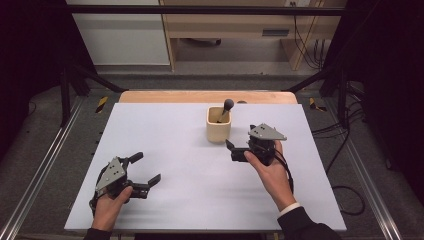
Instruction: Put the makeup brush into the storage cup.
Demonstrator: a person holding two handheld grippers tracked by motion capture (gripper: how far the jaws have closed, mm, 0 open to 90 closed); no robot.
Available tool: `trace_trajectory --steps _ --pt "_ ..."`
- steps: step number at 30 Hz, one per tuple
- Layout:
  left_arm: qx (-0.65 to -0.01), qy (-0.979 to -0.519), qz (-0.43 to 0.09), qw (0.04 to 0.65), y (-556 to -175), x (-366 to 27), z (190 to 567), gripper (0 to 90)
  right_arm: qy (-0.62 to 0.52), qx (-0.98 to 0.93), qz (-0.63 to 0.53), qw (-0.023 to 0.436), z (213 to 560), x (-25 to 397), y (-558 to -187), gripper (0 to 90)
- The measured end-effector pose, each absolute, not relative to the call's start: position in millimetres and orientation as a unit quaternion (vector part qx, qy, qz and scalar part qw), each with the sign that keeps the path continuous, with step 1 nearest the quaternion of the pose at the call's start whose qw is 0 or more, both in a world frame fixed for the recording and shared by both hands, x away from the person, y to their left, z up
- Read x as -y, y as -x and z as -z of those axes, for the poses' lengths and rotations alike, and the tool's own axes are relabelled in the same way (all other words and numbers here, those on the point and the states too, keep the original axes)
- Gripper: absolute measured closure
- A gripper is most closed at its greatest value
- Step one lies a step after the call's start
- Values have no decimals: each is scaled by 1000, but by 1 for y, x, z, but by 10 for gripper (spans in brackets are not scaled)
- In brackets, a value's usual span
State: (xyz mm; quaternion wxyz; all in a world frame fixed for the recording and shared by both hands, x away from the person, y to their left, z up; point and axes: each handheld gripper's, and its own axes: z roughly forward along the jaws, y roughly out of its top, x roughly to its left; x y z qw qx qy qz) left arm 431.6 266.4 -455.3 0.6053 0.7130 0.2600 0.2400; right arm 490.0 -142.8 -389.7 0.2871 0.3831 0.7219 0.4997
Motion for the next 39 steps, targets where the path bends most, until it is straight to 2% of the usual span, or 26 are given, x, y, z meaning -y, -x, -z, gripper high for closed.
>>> trace_trajectory --steps 39 --pt "-257 -717 -242 601 -431 -265 455 9 -391 -720 -494 292 395 188 -459 43"
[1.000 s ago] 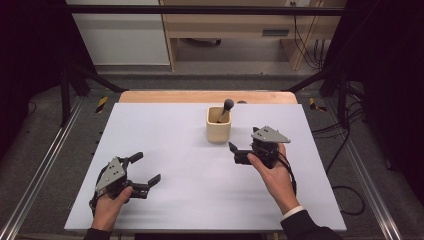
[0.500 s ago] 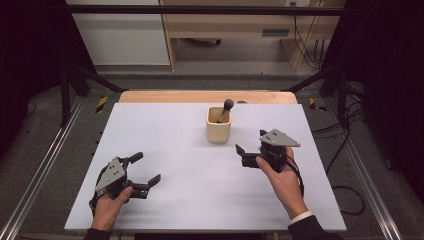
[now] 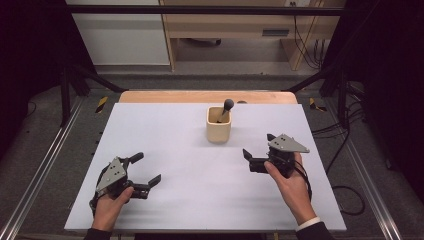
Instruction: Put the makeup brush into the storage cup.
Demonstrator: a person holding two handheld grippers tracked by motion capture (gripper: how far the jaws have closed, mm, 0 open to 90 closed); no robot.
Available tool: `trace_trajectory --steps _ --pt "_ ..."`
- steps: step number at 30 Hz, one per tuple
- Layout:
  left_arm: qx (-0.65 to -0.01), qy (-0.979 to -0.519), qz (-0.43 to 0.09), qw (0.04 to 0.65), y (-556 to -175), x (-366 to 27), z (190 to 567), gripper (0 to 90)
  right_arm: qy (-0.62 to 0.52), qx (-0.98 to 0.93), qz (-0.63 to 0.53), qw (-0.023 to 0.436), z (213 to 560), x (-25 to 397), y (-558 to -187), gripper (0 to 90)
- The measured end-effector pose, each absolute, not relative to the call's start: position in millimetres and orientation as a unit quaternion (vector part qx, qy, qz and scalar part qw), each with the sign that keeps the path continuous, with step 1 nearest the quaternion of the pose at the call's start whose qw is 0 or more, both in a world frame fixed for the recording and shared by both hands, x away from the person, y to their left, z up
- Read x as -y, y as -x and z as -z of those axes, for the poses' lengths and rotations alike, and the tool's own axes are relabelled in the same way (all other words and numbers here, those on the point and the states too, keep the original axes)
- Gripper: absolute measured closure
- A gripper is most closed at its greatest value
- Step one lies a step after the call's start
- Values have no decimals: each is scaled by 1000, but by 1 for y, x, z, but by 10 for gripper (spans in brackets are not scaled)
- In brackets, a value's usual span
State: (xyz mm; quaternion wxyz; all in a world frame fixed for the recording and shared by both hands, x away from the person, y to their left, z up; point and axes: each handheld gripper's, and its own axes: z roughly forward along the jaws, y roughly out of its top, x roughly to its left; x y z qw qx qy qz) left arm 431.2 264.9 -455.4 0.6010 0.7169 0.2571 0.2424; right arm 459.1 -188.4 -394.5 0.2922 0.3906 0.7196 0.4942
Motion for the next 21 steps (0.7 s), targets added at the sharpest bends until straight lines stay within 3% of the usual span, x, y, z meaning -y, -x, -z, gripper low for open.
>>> trace_trajectory --steps 21 --pt "-257 -717 -243 601 -431 -265 455 9 -411 -707 -491 300 405 219 -445 43"
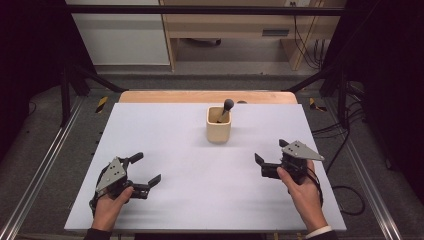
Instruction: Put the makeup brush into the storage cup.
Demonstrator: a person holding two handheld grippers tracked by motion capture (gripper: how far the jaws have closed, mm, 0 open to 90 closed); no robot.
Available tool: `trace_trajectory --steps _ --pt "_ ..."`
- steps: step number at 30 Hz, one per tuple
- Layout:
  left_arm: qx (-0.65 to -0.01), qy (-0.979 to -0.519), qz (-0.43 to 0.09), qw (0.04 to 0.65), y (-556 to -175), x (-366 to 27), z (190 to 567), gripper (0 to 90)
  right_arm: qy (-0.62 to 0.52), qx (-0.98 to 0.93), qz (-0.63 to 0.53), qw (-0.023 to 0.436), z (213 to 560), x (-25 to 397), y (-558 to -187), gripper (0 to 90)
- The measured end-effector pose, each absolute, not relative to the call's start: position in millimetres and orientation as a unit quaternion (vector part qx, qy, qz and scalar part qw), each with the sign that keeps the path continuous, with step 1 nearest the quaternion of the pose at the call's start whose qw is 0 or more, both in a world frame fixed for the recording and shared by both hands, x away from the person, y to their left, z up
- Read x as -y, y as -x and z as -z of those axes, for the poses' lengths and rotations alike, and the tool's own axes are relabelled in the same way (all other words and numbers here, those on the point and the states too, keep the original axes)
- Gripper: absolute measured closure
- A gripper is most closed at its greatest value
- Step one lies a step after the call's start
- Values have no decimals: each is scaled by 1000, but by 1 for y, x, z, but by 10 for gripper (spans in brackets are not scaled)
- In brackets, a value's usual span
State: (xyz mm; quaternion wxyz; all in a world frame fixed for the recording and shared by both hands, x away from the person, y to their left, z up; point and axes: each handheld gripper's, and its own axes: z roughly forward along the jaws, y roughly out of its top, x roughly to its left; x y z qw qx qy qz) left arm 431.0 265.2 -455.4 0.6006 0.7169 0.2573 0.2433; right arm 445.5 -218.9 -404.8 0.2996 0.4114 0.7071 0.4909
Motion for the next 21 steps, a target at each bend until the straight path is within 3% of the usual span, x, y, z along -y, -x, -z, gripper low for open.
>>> trace_trajectory --steps 21 --pt "-257 -715 -247 601 -430 -268 454 9 -424 -693 -494 308 415 249 -429 51"
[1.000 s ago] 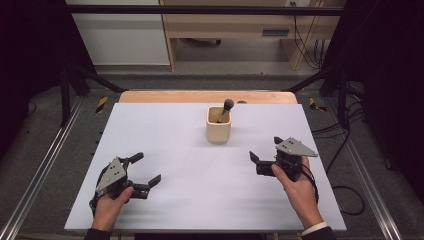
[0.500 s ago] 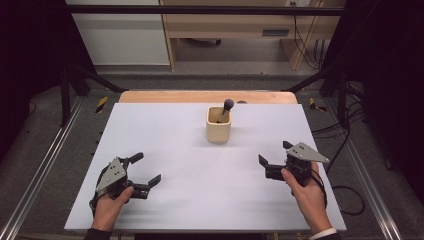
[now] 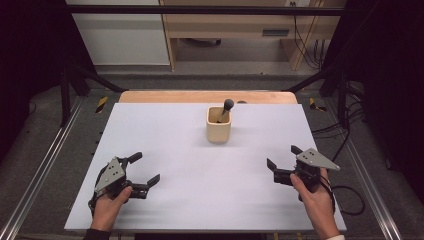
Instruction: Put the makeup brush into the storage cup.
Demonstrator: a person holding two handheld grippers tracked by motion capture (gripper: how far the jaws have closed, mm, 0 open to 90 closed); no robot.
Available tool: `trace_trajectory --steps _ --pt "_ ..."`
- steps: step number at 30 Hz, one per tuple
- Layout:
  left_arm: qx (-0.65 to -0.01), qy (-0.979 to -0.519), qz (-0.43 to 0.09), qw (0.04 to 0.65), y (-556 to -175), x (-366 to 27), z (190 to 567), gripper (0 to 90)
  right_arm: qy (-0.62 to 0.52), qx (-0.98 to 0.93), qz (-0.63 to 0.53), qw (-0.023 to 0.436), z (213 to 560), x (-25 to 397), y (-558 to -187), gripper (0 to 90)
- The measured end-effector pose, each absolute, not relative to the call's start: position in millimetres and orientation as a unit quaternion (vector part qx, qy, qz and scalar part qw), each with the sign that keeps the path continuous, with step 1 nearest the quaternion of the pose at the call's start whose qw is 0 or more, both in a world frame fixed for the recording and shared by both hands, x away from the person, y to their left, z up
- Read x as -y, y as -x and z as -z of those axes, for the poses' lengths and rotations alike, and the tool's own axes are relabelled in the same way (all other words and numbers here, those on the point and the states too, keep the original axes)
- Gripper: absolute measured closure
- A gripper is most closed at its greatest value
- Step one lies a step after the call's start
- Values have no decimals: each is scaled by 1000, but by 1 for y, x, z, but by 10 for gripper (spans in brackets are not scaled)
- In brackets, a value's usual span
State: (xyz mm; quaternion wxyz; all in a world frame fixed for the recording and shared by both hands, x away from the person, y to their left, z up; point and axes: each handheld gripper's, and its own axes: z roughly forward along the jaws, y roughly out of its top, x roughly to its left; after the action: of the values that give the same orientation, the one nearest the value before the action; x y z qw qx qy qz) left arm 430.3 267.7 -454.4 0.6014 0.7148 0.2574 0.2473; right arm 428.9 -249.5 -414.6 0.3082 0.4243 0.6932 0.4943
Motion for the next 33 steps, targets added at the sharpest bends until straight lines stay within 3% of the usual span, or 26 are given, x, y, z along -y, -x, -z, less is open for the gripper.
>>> trace_trajectory --steps 33 --pt "-260 -719 -255 591 -429 -271 455 9 -429 -672 -508 326 447 274 -413 46"
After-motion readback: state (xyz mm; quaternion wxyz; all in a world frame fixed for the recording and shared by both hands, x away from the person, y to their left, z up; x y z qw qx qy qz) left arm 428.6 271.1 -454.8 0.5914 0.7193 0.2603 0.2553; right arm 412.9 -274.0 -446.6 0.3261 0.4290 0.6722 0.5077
